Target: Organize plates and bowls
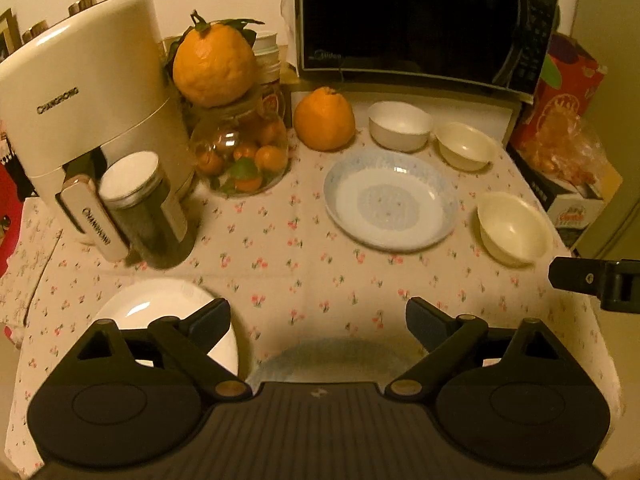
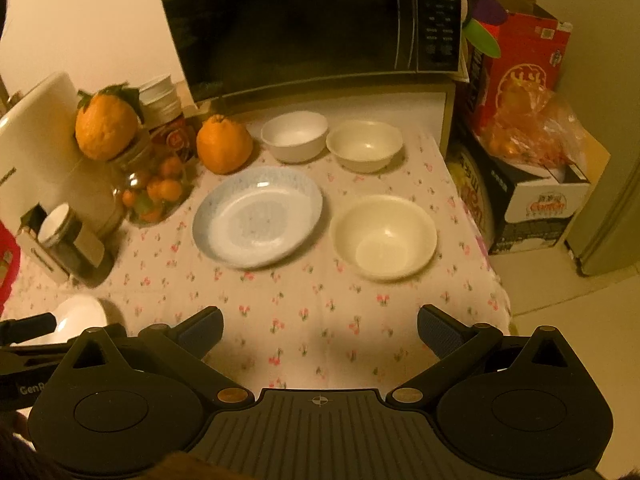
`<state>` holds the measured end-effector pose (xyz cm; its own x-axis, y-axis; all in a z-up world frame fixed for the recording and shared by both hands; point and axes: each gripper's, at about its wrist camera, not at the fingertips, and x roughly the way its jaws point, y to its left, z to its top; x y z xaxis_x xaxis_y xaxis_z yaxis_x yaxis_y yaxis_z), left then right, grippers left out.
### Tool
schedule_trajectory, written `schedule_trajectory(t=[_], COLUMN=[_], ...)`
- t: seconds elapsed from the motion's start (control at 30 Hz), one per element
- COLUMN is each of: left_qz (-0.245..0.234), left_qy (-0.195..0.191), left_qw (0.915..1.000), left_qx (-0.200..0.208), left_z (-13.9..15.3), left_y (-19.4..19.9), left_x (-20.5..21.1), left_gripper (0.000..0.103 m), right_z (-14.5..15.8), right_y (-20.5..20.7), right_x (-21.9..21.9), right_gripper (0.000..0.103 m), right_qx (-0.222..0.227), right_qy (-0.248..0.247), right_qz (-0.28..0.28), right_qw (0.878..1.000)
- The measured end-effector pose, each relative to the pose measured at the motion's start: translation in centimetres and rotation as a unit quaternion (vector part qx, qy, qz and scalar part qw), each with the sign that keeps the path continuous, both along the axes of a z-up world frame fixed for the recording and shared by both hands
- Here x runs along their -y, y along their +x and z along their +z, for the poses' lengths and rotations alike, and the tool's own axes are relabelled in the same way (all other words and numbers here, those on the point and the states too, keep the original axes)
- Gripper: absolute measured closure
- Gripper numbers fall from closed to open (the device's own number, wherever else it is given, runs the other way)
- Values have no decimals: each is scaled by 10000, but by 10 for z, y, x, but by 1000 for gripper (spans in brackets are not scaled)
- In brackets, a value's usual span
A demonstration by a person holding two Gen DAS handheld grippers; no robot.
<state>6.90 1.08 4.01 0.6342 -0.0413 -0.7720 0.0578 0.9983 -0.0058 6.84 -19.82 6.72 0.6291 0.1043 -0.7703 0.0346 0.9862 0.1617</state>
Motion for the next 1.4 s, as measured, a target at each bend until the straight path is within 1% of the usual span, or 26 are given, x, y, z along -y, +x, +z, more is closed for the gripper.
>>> schedule_trajectory(t=[0.13,0.37,0.5,0.6,0.7,0.73,0.77,0.83,0.9,0.93,0.97,1.03,1.1,1.17,1.2,1.23,1.3,1.33,1.4], left_qz=[113,360,460,548,586,585,597,664,739,776,801,850,912,998,1041,1089,1158,1192,1232], left_qy=[-250,-798,-1223,-1582,-1795,-1855,-1942,-2149,-2334,-2405,-2461,-2553,-2571,-2566,-2589,-2629,-2691,-2704,-2706], left_qw=[9996,9959,9904,9839,9792,9778,9761,9722,9681,9662,9647,9618,9607,9599,9588,9572,9546,9538,9535], left_qx=[-30,-245,-452,-628,-747,-778,-775,-658,-539,-507,-495,-504,-507,-526,-527,-528,-536,-537,-495], left_z=[0,-18,-34,-48,-62,-66,-70,-74,-77,-79,-81,-85,-91,-97,-99,-101,-104,-105,-106], left_y=[22,58,80,97,111,116,119,123,124,125,126,128,129,131,131,131,132,132,132], left_x=[-1,-7,-11,-14,-13,-12,-12,-14,-18,-20,-21,-21,-21,-22,-23,-25,-27,-28,-28], left_gripper=[8,5,6,7,13,18,21,25,28,31,32,38,42,48,52,55,59,62,65], right_z=[-2,-24,-33,-38,-45,-49,-52,-59,-62,-62,-62,-64,-71,-79,-84,-88,-95,-96,-99], right_y=[27,75,105,125,143,148,152,158,168,172,175,183,189,195,197,199,199,200,201], right_x=[9,9,6,3,0,1,2,4,7,8,9,14,16,17,17,18,20,20,18], right_gripper=[0,0,0,0,0,0,0,1,4,4,4,7,13,17,22,25,33,34,43], right_qx=[-14,-219,-237,-148,-88,-64,-20,57,17,65,125,142,106,22,-13,-46,-106,-114,-115], right_qy=[295,812,1079,1312,1502,1595,1721,2035,2116,2113,2152,2335,2416,2349,2340,2380,2443,2430,2382], right_qz=[-17,257,264,428,532,545,560,676,604,576,574,530,432,308,266,245,192,158,129], right_qw=[9996,9961,9935,9903,9872,9857,9835,9767,9755,9757,9748,9708,9694,9715,9719,9709,9694,9698,9711])
